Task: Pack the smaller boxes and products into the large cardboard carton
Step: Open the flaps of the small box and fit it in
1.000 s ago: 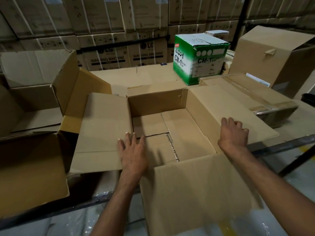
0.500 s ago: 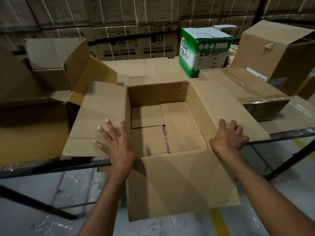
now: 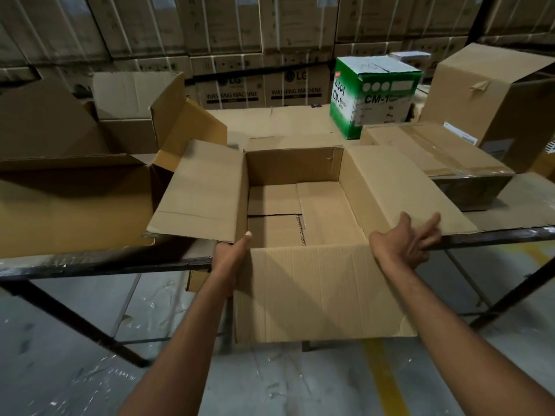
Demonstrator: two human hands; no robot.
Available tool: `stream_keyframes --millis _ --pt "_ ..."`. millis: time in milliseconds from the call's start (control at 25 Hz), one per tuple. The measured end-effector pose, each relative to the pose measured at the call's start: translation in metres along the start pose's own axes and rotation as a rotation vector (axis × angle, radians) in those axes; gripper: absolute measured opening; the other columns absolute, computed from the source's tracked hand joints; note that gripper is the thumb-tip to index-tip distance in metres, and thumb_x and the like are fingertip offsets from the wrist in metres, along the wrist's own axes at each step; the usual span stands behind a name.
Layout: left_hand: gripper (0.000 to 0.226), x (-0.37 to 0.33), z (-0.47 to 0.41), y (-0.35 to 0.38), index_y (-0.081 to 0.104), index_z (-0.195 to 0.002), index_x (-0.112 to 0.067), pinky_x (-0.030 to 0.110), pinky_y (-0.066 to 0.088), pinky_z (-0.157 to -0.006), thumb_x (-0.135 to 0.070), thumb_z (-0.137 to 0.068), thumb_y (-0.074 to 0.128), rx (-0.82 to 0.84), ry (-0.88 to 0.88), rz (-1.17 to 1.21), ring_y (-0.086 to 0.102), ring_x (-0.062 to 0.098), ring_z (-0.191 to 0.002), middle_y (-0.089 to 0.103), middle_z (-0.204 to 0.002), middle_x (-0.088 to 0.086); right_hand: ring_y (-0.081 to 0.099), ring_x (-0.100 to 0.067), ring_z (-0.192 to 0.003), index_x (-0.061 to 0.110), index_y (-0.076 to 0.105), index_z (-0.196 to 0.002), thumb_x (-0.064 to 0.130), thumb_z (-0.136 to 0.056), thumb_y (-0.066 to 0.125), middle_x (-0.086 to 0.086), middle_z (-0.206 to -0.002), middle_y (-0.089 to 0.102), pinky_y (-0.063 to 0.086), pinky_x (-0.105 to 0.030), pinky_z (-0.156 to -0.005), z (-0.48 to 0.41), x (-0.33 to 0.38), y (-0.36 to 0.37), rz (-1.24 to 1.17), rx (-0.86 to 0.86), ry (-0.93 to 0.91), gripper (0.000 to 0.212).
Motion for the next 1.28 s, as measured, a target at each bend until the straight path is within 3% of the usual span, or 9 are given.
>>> stream_keyframes --millis 160,240,360,480,600,720,920,1160,1280 --pt "0.043 -0.012 -0.005 -0.002 0.058 -0.122 -0.006 0.047 0.048 -0.097 -0.044 -0.105 0.049 -0.004 0.168 -0.158 0.055 0.029 -0.106 0.059 -0.115 0.014 0.041 -0.041 -0.127 0.029 0.031 -0.15 0.017 -0.078 0.07 -0.018 -0.151 0.029 0.042 -0.049 -0.099 0.022 -0.034 -0.007 -0.343 -0.066 0.331 0.082" --pt "0.03 -0.017 -0.003 -0.003 0.059 -0.119 -0.005 0.044 0.05 -0.093 -0.03 -0.108 0.048 -0.027 0.237 -0.217 0.056 0.027 -0.104 0.061 -0.118 0.017 0.054 -0.041 -0.119 0.034 0.016 -0.161 0.023 -0.088 0.065 -0.016 -0.142 0.047 0.046 -0.043 -0.091 0.028 -0.032 0.004 -0.325 0.111 0.231 0.088" --pt "0.021 -0.038 0.007 -0.009 0.058 -0.122 -0.004 0.038 0.048 -0.087 -0.015 -0.107 0.047 -0.049 0.39 -0.31 0.057 0.023 -0.102 0.062 -0.12 0.017 0.056 -0.034 -0.126 0.029 0.038 -0.158 0.018 -0.093 0.059 -0.008 -0.146 0.056 0.047 -0.04 -0.098 0.022 -0.012 -0.003 -0.345 0.132 0.041 0.07" --pt "0.061 -0.071 0.021 -0.017 0.033 -0.151 -0.013 0.042 0.048 -0.095 -0.037 -0.102 0.06 0.033 0.492 -0.226 0.056 0.028 -0.122 0.056 -0.132 0.008 0.057 -0.032 -0.126 0.032 0.049 -0.149 0.016 -0.087 0.057 -0.004 -0.145 0.058 0.05 -0.043 -0.104 0.021 -0.01 -0.012 -0.436 0.066 0.115 0.064" --pt "0.099 -0.081 0.016 -0.025 0.002 -0.163 -0.033 0.054 0.043 -0.109 -0.068 -0.09 0.06 0.109 0.52 -0.213 0.047 0.033 -0.139 0.041 -0.159 0.005 0.06 -0.038 -0.117 0.033 0.013 -0.158 0.012 -0.083 0.059 -0.009 -0.131 0.057 0.05 -0.046 -0.104 0.037 -0.012 -0.02 -0.503 -0.03 0.203 0.091" --pt "0.066 -0.073 0.001 -0.027 0.019 -0.162 -0.036 0.032 0.054 -0.074 -0.049 -0.104 0.049 0.122 0.599 -0.426 0.061 0.016 -0.098 0.058 -0.142 0.007 0.06 -0.03 -0.118 0.024 -0.007 -0.163 0.001 -0.086 0.057 -0.011 -0.135 0.059 0.042 -0.023 -0.095 0.055 -0.009 -0.033 -0.677 -0.221 0.28 0.103" --pt "0.057 -0.067 -0.003 -0.025 0.026 -0.16 -0.041 0.041 0.055 -0.07 -0.023 -0.108 0.042 0.113 0.774 -0.63 0.063 0.026 -0.089 0.063 -0.122 0.013 0.07 -0.02 -0.099 0.019 0.07 -0.121 -0.003 -0.087 0.068 -0.006 -0.116 0.075 0.05 -0.017 -0.07 0.056 -0.005 -0.023 -0.706 -0.076 0.205 0.04" --pt "0.056 -0.063 -0.013 -0.021 0.023 -0.161 -0.035 0.03 0.05 -0.059 -0.035 -0.109 0.043 0.116 0.704 -0.513 0.061 0.018 -0.088 0.064 -0.12 0.008 0.063 -0.026 -0.111 0.03 0.062 -0.137 0.017 -0.101 0.059 0.001 -0.122 0.068 0.054 -0.05 -0.096 0.04 -0.003 -0.004 -0.231 0.262 0.026 0.038" --pt "0.063 -0.063 -0.02 -0.015 0.02 -0.163 -0.029 0.036 0.053 -0.07 -0.022 -0.107 0.047 0.115 0.685 -0.605 0.062 0.026 -0.101 0.062 -0.126 0.012 0.065 -0.033 -0.104 0.036 0.057 -0.135 0.046 -0.106 0.043 -0.006 -0.113 0.069 0.053 -0.047 -0.087 0.034 0.004 0.001 0.038 0.209 -0.012 0.033"
Point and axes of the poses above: each hand's wrist, its own z-axis away from the middle knuckle, its own y-axis out of the palm, x = y × z, the point moved 7 cm from there along -z, towards the middle knuckle
